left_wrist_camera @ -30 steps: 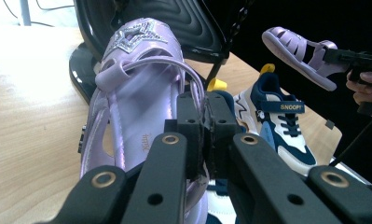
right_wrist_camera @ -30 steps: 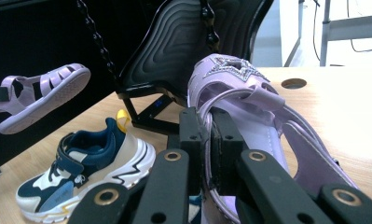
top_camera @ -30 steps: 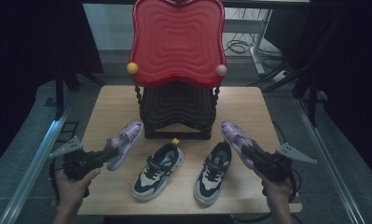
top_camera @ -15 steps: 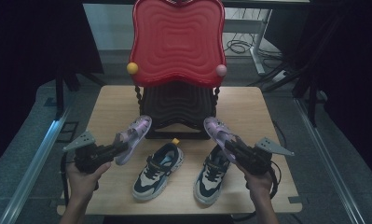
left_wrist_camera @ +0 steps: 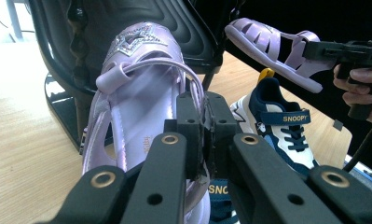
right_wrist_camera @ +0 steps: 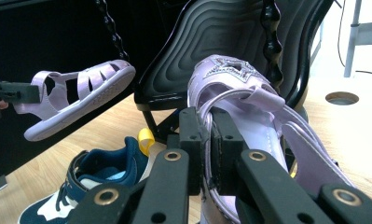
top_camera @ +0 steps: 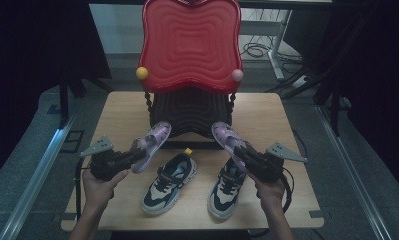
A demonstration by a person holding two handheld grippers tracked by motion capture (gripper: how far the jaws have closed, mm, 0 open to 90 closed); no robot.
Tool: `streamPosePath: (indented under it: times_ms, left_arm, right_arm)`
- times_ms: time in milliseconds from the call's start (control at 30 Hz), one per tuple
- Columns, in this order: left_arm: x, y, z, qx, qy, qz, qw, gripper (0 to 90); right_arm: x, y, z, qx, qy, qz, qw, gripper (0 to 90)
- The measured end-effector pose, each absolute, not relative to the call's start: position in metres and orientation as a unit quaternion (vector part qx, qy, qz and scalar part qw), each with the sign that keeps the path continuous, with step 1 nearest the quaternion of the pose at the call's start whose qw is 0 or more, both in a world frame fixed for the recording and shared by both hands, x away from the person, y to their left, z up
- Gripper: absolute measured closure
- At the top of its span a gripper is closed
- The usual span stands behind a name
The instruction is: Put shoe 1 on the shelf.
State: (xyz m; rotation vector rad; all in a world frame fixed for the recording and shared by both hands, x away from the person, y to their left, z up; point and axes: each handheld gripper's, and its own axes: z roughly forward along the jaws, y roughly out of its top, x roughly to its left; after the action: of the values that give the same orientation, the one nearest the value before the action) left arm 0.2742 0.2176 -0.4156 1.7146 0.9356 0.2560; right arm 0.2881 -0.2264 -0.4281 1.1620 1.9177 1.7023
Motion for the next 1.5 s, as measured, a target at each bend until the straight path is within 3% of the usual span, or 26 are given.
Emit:
streamPosePath:
  times_ms: [767,1500]
  left_arm:
    - [0.293,0.2,-0.411,0.721,0.386,0.107,0.566,85.9]
    - [0.32,0.183,-0.413,0.724,0.384,0.135,0.557,85.6]
  right_arm:
    - [0.306,-0.199,-0.426,0.415,0.651,0.617,0.152,85.3]
    - [0.333,-0.172,-0.427,0.422,0.653,0.603,0.177,85.1]
